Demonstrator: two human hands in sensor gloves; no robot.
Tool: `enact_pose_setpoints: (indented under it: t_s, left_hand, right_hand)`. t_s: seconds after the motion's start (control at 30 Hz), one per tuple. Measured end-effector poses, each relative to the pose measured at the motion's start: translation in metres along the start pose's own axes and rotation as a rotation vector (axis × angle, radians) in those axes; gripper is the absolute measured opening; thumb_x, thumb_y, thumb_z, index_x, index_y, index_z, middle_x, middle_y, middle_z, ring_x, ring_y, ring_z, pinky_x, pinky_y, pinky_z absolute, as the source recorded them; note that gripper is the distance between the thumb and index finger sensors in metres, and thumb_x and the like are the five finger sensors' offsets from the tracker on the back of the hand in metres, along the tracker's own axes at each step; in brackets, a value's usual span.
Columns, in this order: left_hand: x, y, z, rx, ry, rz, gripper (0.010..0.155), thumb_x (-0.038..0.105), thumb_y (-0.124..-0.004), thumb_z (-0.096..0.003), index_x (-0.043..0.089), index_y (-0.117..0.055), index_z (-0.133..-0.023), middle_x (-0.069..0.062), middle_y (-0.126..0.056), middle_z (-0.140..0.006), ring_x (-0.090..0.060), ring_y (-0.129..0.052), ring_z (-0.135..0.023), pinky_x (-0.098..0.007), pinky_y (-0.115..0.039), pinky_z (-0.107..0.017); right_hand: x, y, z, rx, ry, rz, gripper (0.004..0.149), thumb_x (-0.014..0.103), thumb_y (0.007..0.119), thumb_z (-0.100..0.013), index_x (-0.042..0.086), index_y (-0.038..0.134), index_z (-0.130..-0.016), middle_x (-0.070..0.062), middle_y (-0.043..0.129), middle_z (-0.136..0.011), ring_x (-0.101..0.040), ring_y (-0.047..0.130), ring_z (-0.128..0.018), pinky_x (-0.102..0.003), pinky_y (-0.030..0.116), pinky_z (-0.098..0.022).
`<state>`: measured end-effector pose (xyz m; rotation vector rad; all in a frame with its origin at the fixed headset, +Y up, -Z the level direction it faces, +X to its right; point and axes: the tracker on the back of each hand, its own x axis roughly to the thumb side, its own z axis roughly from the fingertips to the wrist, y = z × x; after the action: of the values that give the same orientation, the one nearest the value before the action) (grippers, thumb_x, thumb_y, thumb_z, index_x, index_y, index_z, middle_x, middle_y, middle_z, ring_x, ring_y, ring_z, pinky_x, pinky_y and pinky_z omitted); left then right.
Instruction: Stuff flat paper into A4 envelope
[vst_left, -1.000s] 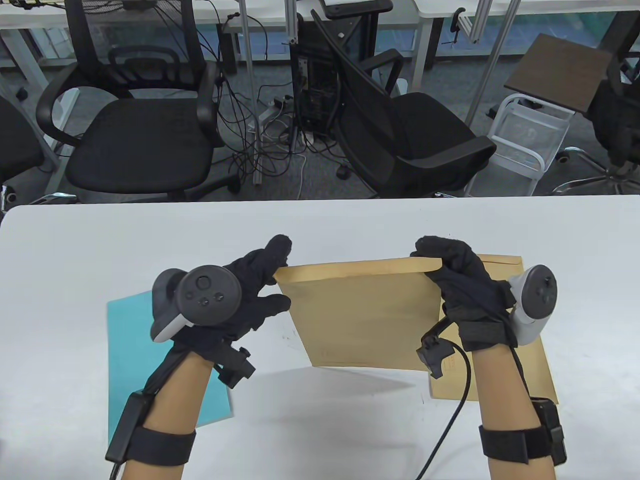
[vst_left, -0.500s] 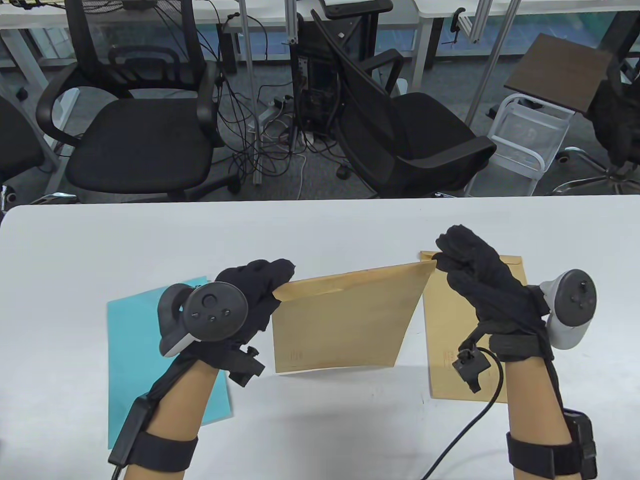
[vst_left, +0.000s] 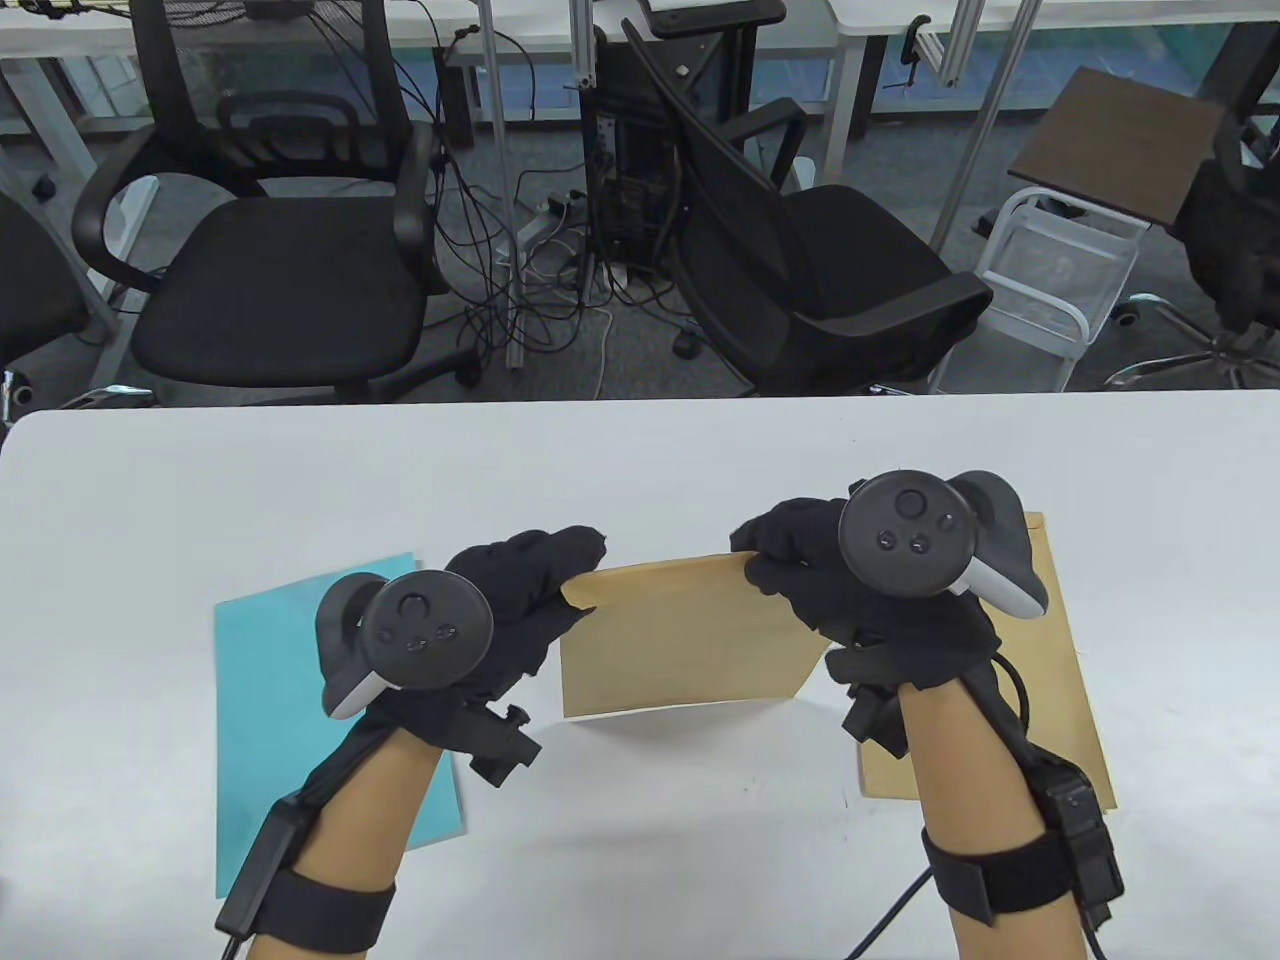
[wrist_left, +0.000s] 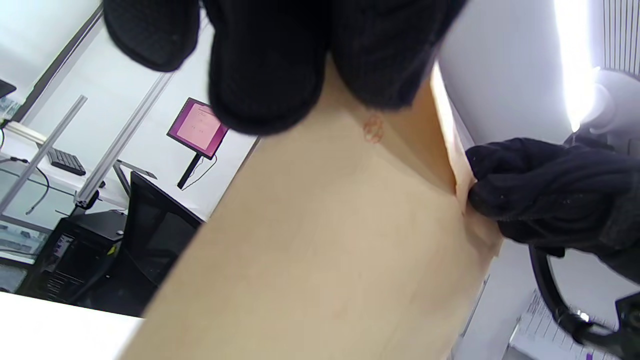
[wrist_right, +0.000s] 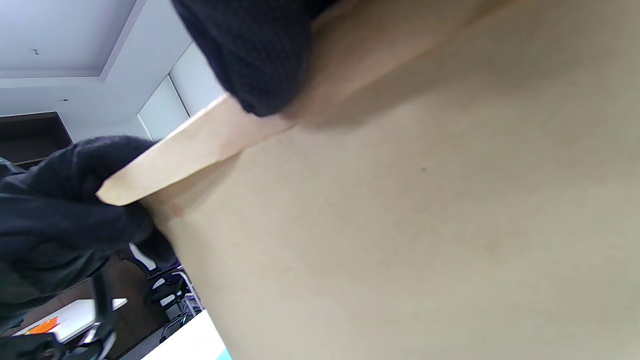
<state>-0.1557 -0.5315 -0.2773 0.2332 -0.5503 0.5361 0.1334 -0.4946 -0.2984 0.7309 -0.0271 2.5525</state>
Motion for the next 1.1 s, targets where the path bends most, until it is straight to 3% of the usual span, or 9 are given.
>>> enact_pose_setpoints:
  t_s: [0.1, 0.2, 0.27, 0.33, 0.37, 0.53, 0.77, 0.9, 1.1]
  left_hand:
    - [0.001, 0.008, -0.002, -0.093, 0.038, -0.027, 0.095, 0.052, -0.090, -0.0328, 0.027, -0.047, -0.113, -0.011, -0.058, -0.114, -0.034, -0.080, -0.091, -0.060, -0.064, -0.068]
    - [0.004, 0.008, -0.009, -0.084, 0.093, 0.019, 0.092, 0.062, -0.080, -0.0354, 0.032, -0.044, -0.115, -0.008, -0.059, -0.116, -0.040, -0.074, -0.098, -0.060, -0.060, -0.070]
    - [0.007, 0.002, -0.015, -0.101, 0.138, 0.037, 0.074, 0.056, -0.077, -0.0416, 0.027, -0.063, -0.108, -0.009, -0.078, -0.104, -0.040, -0.081, -0.092, -0.061, -0.062, -0.068]
    - [0.007, -0.005, -0.018, -0.086, 0.108, 0.002, 0.049, 0.045, -0.075, -0.0475, 0.024, -0.083, -0.091, -0.003, -0.097, -0.081, -0.032, -0.098, -0.070, -0.055, -0.074, -0.060]
    - [0.006, -0.008, -0.018, -0.081, 0.091, 0.006, 0.046, 0.042, -0.077, -0.0466, 0.023, -0.085, -0.088, -0.002, -0.099, -0.075, -0.030, -0.101, -0.063, -0.053, -0.077, -0.057]
    - [0.009, -0.014, -0.011, -0.001, 0.052, 0.011, 0.045, 0.038, -0.079, -0.0456, 0.021, -0.085, -0.087, -0.003, -0.099, -0.073, -0.030, -0.099, -0.062, -0.052, -0.076, -0.058]
    - [0.026, -0.018, -0.010, 0.066, 0.014, -0.021, 0.045, 0.038, -0.079, -0.0458, 0.018, -0.084, -0.086, -0.002, -0.099, -0.072, -0.028, -0.099, -0.061, -0.050, -0.077, -0.058]
    - [0.010, -0.009, 0.002, 0.090, 0.026, -0.018, 0.045, 0.039, -0.079, -0.0454, 0.020, -0.085, -0.086, -0.002, -0.099, -0.071, -0.028, -0.100, -0.059, -0.050, -0.078, -0.056]
    - [-0.008, 0.000, 0.012, 0.098, 0.055, 0.068, 0.045, 0.038, -0.080, -0.0451, 0.020, -0.085, -0.086, -0.003, -0.100, -0.071, -0.029, -0.100, -0.059, -0.051, -0.078, -0.056]
  right_hand:
    - [0.001, 0.002, 0.002, -0.039, -0.006, 0.026, 0.041, 0.019, 0.084, -0.051, 0.003, 0.087, -0.088, -0.028, 0.085, -0.090, -0.052, 0.087, -0.072, -0.080, 0.041, -0.062]
    - [0.003, 0.005, 0.002, -0.042, -0.008, 0.065, 0.040, 0.019, 0.084, -0.050, 0.005, 0.087, -0.087, -0.026, 0.085, -0.090, -0.051, 0.087, -0.072, -0.078, 0.044, -0.062]
    - [0.005, 0.006, 0.002, -0.058, -0.024, 0.055, 0.040, 0.019, 0.084, -0.050, 0.005, 0.087, -0.087, -0.026, 0.085, -0.090, -0.051, 0.088, -0.071, -0.078, 0.045, -0.061]
    - [0.007, 0.008, 0.003, -0.062, -0.028, 0.052, 0.040, 0.019, 0.084, -0.050, 0.005, 0.087, -0.087, -0.026, 0.085, -0.090, -0.051, 0.088, -0.071, -0.077, 0.046, -0.061]
    - [0.007, 0.008, 0.004, -0.060, -0.018, 0.069, 0.040, 0.019, 0.084, -0.050, 0.005, 0.087, -0.087, -0.027, 0.085, -0.090, -0.052, 0.088, -0.071, -0.078, 0.046, -0.061]
    - [0.023, 0.006, 0.005, -0.046, -0.033, 0.113, 0.064, 0.023, 0.083, -0.053, 0.001, 0.065, -0.111, -0.032, 0.073, -0.103, -0.056, 0.084, -0.076, -0.079, 0.041, -0.062]
    - [0.061, 0.036, -0.018, -0.018, -0.108, 0.154, 0.051, 0.025, 0.078, -0.056, -0.003, 0.076, -0.099, -0.031, 0.081, -0.094, -0.053, 0.087, -0.072, -0.078, 0.044, -0.062]
    - [0.045, 0.025, -0.013, -0.016, -0.047, 0.204, 0.046, 0.027, 0.077, -0.055, 0.003, 0.083, -0.094, -0.026, 0.088, -0.087, -0.050, 0.091, -0.068, -0.077, 0.045, -0.062]
    - [-0.010, -0.004, 0.015, -0.050, 0.104, 0.081, 0.045, 0.024, 0.079, -0.055, 0.002, 0.082, -0.094, -0.026, 0.088, -0.087, -0.052, 0.089, -0.070, -0.078, 0.044, -0.062]
